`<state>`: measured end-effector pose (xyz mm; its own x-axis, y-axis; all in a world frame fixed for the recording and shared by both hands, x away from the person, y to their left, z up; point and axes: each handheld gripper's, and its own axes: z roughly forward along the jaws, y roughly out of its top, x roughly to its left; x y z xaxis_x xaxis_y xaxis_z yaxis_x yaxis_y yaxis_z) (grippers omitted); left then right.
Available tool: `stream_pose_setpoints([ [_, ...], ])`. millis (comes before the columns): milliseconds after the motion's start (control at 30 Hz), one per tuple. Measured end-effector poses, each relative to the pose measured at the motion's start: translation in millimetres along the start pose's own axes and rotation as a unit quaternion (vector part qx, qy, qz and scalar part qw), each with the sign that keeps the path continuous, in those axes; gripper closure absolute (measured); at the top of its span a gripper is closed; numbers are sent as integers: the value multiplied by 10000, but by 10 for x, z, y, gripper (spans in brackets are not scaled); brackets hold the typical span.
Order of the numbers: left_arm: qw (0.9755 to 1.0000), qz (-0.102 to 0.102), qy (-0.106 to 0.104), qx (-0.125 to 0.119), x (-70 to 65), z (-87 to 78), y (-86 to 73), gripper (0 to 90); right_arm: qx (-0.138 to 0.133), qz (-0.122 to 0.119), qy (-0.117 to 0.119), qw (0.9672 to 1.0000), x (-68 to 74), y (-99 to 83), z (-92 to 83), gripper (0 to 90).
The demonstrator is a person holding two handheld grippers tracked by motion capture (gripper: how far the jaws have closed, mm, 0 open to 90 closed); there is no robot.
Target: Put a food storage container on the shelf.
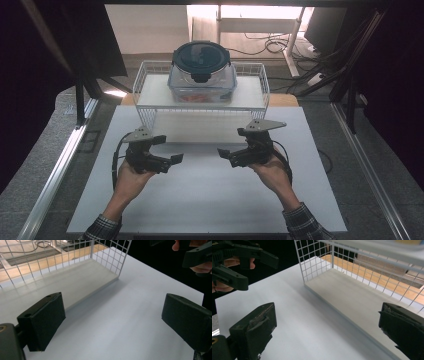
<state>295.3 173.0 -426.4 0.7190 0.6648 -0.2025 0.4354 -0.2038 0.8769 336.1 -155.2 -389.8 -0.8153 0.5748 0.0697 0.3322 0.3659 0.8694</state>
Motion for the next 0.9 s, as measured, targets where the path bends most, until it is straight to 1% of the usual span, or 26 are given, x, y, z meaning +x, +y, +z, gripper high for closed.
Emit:
stream_pose_setpoints([
  [167, 10000, 34, -31, 75, -60, 43, -133, 45, 13, 27, -8, 10000, 16, -134, 8, 12],
  [233, 9999, 33, -35, 101, -75, 56, -193, 46, 73, -1, -16, 10000, 18, -180, 3, 11],
  [300, 9998, 47, -4, 181, -81, 64, -241, 45, 66, -25, -32, 10000, 21, -224, -10, 11],
  [333, 9998, 48, 28, 169, -85, 56, -262, 45, 63, -12, -7, 10000, 23, -251, -19, 11],
  [433, 9999, -11, -10, 148, -94, 34, -333, 46, 106, -6, 19, 9999, 37, -321, -35, 12],
  [533, 9998, 16, 27, 202, -115, 11, -423, 45, 177, -10, 42, 9998, 57, -412, -45, 11],
  [667, 9996, 36, 90, 247, -159, -30, -514, 43, 199, -15, -8, 9998, 88, -466, -57, 5],
  [833, 9995, 98, 131, 260, -229, -82, -582, 42, 185, -106, -91, 9997, 178, -495, -97, 2],
  [900, 9995, 110, 136, 266, -251, -103, -611, 40, 200, -79, -112, 9997, 211, -518, -119, 2],
])
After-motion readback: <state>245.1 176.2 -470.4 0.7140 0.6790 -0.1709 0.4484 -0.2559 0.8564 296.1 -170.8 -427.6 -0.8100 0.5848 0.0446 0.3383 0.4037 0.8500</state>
